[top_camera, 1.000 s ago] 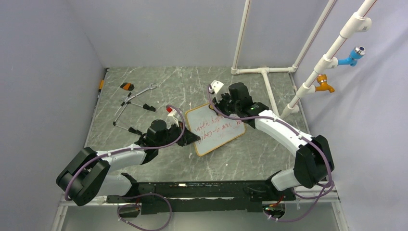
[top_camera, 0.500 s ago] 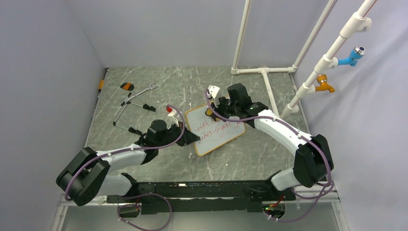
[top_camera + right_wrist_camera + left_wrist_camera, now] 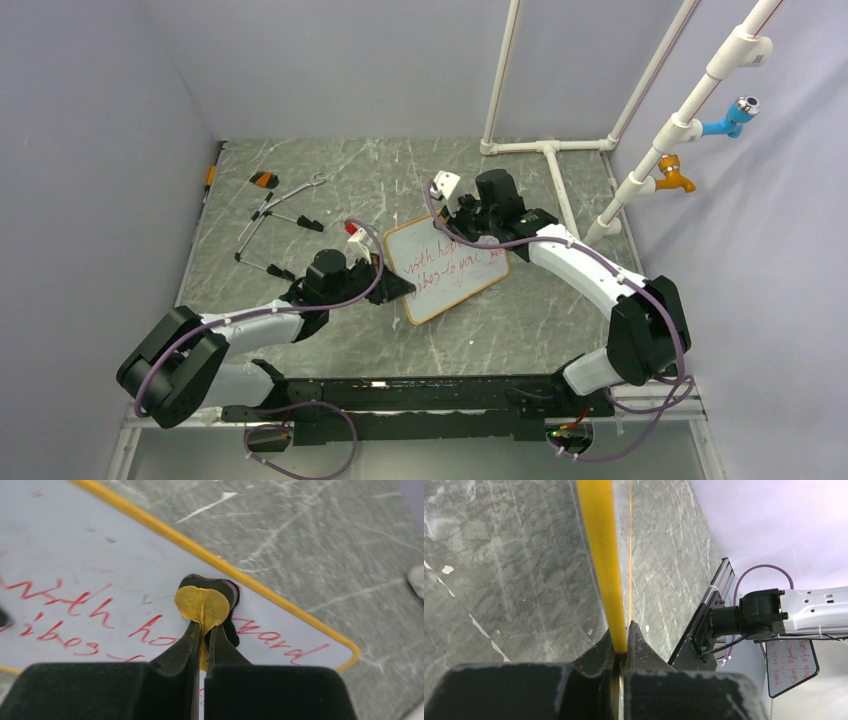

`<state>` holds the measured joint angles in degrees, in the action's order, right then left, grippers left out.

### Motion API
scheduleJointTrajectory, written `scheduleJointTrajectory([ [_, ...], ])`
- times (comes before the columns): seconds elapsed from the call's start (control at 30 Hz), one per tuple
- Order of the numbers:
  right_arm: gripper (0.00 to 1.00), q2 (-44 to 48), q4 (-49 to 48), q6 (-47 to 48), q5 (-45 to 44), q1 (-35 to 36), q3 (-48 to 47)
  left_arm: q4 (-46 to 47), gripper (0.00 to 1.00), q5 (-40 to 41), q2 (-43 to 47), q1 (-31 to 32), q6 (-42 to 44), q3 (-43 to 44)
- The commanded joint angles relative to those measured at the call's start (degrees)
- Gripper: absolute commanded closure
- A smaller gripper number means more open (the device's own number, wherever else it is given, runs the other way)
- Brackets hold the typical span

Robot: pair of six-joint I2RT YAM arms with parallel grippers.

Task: Erase the whiteboard
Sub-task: Erase the whiteboard at the center of the board.

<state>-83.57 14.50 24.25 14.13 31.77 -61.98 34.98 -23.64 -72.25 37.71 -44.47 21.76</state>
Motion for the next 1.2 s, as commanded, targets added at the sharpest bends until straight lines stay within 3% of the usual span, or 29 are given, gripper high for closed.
scheduleJointTrajectory([
  [0.0,1.00,-1.8,8.1,7.1,16.6,1.1,-0.9,5.6,1.00,-5.8,2.1,1.3,5.2,0.5],
  [0.07,1.00,-1.8,5.8,3.0,15.5,1.0,-1.5,6.0,1.00,-5.9,2.3,1.3,5.2,0.2],
  [0.2,1.00,0.0,-5.4,-8.5,-2.7,-1.1,1.3,6.0,1.00,-6.0,3.0,1.3,5.2,-0.3],
  [0.3,1.00,0.2,-8.0,-10.6,-9.5,-3.1,2.3,6.2,1.00,-6.0,3.1,1.2,5.3,-0.3],
  [0.47,1.00,-1.2,-3.7,-6.1,-6.5,-3.3,0.8,6.3,1.00,-6.2,2.9,1.2,5.2,-0.2],
  [0.67,1.00,-1.4,5.7,3.6,16.5,-2.9,-0.3,5.7,1.00,-5.7,3.8,1.2,5.6,-0.5],
  [0.77,1.00,-0.9,5.2,2.2,20.0,-2.7,-0.3,5.9,1.00,-6.0,3.6,1.2,5.6,-0.6],
  [1.0,1.00,-0.5,-6.8,-16.7,2.0,-2.8,-0.3,6.8,1.00,-7.1,2.4,1.2,6.0,-0.2],
  [1.17,1.00,-1.8,-7.1,-18.7,-6.1,-2.4,-1.7,5.7,1.00,-6.9,1.9,1.2,7.0,0.3],
])
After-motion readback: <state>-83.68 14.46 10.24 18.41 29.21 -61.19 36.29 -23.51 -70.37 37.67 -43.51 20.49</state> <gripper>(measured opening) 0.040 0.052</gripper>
